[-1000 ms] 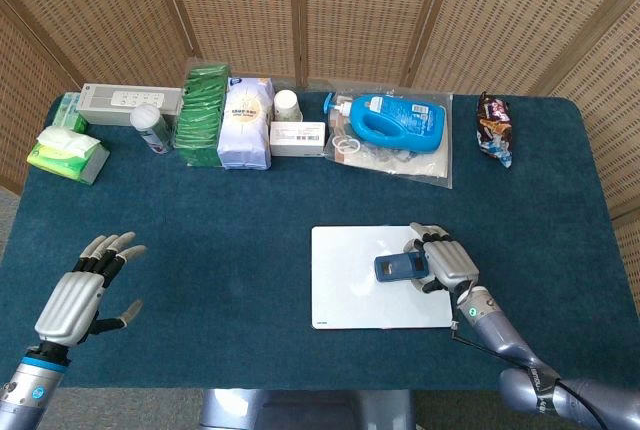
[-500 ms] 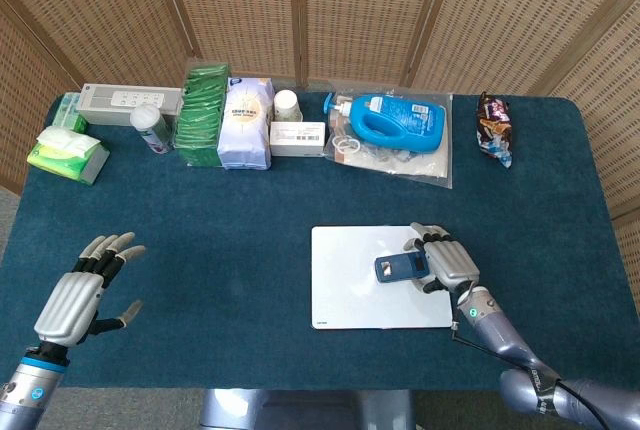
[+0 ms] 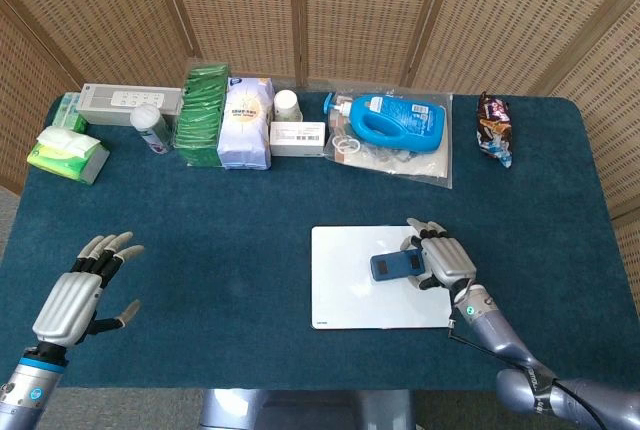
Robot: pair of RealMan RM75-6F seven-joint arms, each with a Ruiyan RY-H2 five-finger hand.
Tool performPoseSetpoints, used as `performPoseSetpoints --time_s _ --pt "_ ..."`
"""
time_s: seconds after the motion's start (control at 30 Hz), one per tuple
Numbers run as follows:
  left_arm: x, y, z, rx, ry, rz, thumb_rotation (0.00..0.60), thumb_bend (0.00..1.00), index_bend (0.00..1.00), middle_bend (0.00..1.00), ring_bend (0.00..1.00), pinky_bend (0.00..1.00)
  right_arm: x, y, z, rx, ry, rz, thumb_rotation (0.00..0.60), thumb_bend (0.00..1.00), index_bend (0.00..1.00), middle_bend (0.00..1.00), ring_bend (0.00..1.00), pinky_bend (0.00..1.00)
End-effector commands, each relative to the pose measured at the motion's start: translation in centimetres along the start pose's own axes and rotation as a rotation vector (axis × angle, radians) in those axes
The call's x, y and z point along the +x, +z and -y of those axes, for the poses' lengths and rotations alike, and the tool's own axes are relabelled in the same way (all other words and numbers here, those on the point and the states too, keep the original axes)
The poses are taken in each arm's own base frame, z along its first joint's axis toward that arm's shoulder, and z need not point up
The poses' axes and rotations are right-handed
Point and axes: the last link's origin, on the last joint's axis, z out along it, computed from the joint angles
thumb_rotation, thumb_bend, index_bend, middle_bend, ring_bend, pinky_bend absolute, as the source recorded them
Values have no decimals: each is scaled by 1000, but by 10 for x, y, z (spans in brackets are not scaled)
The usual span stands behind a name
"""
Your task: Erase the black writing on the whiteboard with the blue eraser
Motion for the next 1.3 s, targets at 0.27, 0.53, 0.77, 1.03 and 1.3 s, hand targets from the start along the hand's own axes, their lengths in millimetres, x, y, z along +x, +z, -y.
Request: performPoseSetpoints --time_s 0.27,0.53,0.77,1.03,1.3 --pt "0 0 -1 -2 0 1 600 383 160 75 0 0 -10 0 1 3 6 36 600 299 499 40 0 0" --pt "0 0 -2 -8 0 -2 600 383 160 75 0 0 -16 -9 -7 -18 15 49 600 300 521 49 0 0" --pt "1 0 -3 -12 4 -3 600 383 152 75 0 0 -21 -23 -8 -15 23 44 600 299 532 52 0 0" --pt "2 1 -5 -21 8 -1 600 383 151 74 0 0 -28 -42 -9 -13 36 40 600 298 545 63 0 0" --pt "0 2 -7 -30 10 9 600 383 151 73 0 0 -38 -60 -7 -14 46 41 600 299 545 63 0 0"
